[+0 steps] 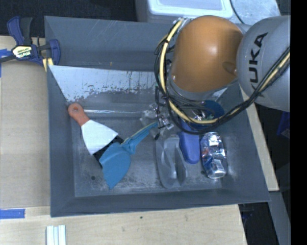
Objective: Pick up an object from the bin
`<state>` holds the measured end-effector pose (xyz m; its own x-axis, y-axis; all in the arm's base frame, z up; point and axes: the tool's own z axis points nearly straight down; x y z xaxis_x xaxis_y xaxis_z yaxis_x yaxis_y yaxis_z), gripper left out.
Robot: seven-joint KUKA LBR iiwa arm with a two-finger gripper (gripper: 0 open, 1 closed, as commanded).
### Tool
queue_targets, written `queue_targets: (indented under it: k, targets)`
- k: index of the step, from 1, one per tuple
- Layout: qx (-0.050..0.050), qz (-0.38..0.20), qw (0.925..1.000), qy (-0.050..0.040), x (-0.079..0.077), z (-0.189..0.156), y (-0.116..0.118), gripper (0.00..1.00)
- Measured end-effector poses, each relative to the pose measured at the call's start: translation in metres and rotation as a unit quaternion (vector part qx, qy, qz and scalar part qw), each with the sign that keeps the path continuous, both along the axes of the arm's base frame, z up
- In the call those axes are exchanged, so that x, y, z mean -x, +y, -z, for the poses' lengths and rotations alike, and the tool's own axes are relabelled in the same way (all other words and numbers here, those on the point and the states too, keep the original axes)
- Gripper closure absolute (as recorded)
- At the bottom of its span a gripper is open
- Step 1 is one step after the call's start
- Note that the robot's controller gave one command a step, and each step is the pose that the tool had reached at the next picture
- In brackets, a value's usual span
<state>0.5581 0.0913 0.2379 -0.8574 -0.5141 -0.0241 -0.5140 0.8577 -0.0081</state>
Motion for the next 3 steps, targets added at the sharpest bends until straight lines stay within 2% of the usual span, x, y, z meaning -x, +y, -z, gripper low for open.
queue_targets:
  k: [1,2,3]
  targets:
    - [0.001,0.002,1.0000,0.0072,-0.003,-0.014,-0.001,1.00]
    - [0.002,-0.083,0.9965,0.0035,0.002,0.060,0.027,1.00]
    - [0.002,-0.094,0.9956,-0.0032,-0.007,0.021,0.016,1.00]
